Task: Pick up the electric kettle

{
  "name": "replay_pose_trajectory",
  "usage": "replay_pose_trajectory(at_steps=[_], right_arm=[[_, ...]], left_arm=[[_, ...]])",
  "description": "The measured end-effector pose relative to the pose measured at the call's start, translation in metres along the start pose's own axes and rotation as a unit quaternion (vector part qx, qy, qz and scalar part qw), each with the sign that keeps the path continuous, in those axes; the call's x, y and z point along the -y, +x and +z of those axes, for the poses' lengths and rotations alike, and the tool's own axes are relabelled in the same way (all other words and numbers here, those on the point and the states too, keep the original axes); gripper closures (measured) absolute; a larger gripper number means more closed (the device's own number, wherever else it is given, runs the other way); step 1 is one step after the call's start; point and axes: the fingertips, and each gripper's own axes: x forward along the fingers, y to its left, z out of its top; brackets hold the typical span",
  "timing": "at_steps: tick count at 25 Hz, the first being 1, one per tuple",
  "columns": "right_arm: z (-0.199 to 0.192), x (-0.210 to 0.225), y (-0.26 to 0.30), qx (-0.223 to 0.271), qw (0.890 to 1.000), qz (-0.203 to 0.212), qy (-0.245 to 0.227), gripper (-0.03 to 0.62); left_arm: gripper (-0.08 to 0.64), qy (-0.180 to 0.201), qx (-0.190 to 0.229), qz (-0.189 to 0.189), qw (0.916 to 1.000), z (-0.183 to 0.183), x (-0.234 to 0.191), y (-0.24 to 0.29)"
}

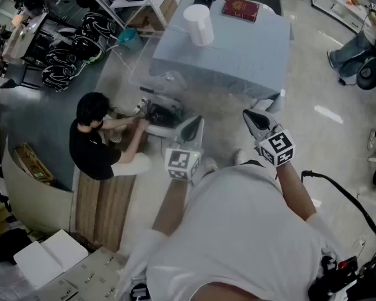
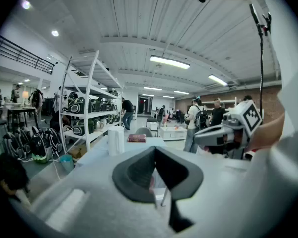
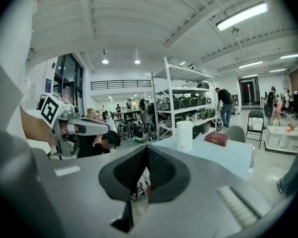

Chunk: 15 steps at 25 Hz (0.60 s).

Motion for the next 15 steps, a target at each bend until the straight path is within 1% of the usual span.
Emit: replay_pose_trajectory(at_steps=[15], right_arm=[[-0.0027,-0.0007,0.0004,-0.004,1.0,0.006,-0.002,0.589]], left_arm=[[0.557,0.005,-0.005,0.005,1.0,-0.0036,-0.0007,0.0008]])
